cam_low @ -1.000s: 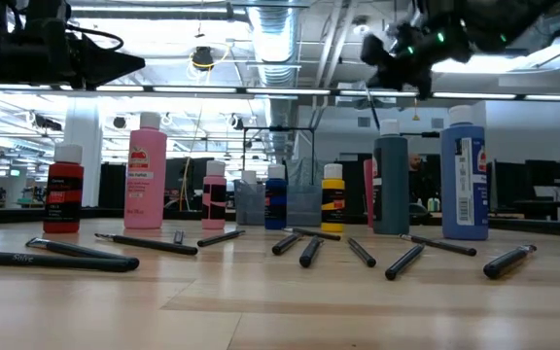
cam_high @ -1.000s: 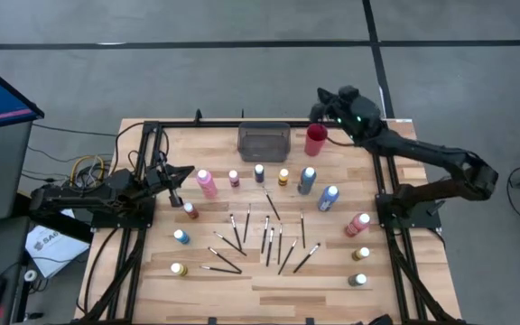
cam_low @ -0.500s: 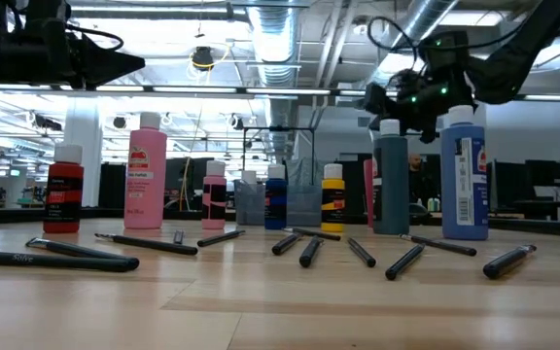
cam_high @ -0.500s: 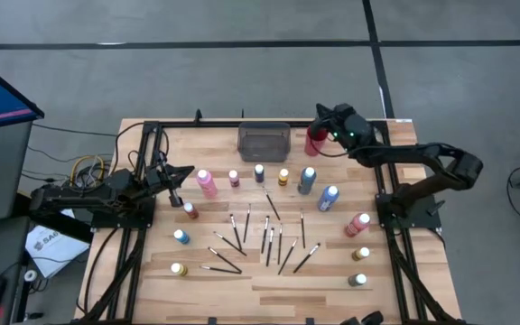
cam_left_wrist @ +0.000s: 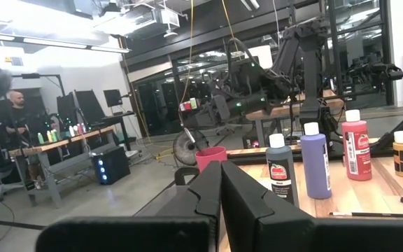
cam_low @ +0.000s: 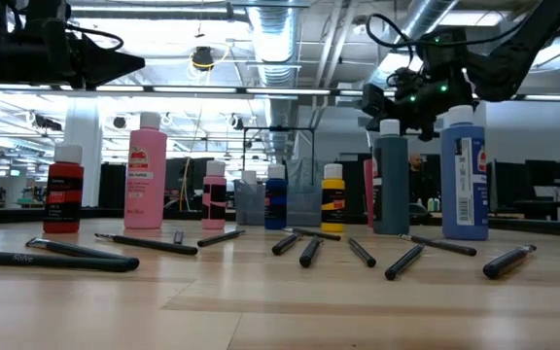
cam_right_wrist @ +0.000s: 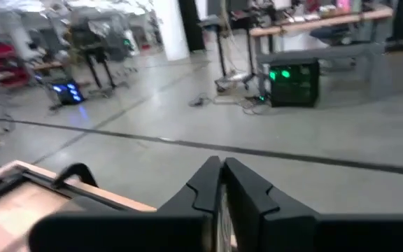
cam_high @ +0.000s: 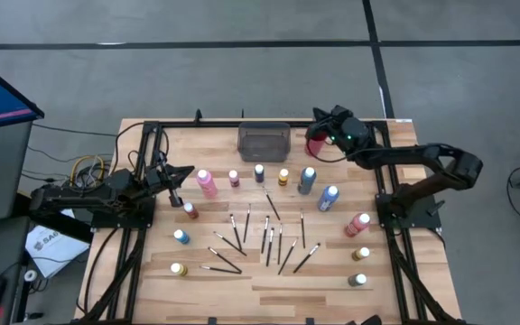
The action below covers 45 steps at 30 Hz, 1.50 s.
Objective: Pick & Place Paint Supplies
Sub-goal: Put the black paintbrush into the red cup
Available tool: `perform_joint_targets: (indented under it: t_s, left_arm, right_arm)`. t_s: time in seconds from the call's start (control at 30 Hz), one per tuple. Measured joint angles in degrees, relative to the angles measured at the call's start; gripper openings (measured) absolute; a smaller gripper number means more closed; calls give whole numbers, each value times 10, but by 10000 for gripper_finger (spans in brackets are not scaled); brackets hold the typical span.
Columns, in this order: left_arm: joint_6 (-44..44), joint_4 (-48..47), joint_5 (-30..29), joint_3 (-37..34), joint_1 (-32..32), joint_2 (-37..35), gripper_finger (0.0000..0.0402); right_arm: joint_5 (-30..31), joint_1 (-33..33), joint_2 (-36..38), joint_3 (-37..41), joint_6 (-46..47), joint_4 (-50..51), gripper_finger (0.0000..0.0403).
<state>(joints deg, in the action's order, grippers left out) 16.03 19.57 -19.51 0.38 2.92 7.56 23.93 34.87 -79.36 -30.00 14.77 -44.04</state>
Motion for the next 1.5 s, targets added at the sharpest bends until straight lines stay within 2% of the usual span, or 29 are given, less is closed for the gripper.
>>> perform_joint_targets:
  t_s: [0.2,0.33,0.4,0.53,0.7,0.87,1.07,1.2,1.33,1.5]
  left_arm:
    - [0,0,0,0,0,0,3]
    - [0,0,0,0,0,0,3]
    - [0,0,0,0,0,0,3]
    - [0,2,0,0,0,0,3]
    - [0,3,0,0,0,0,3]
    - [0,3,0,0,0,0,3]
    - [0,2,0,0,0,0,3]
    - [0,2,0,0,0,0,3]
    - [0,2,0,0,0,0,3]
    - [0,2,1,0,0,0,3]
  right_arm:
    - [10,0,35,0,3,57,87]
    - [6,-21,104,-11,13,97,126]
    - [15,-42,148,-46,53,195,140]
    - [24,-97,188,-165,136,505,147]
    - [25,-183,151,-319,293,838,140]
    - [10,-273,87,-404,492,1011,133]
    - [-25,-375,5,-419,752,1128,138]
    - [-55,-437,-49,-419,905,1143,151]
    - [-77,-487,-94,-419,999,1122,175]
    - [-93,-532,-124,-419,1059,1076,213]
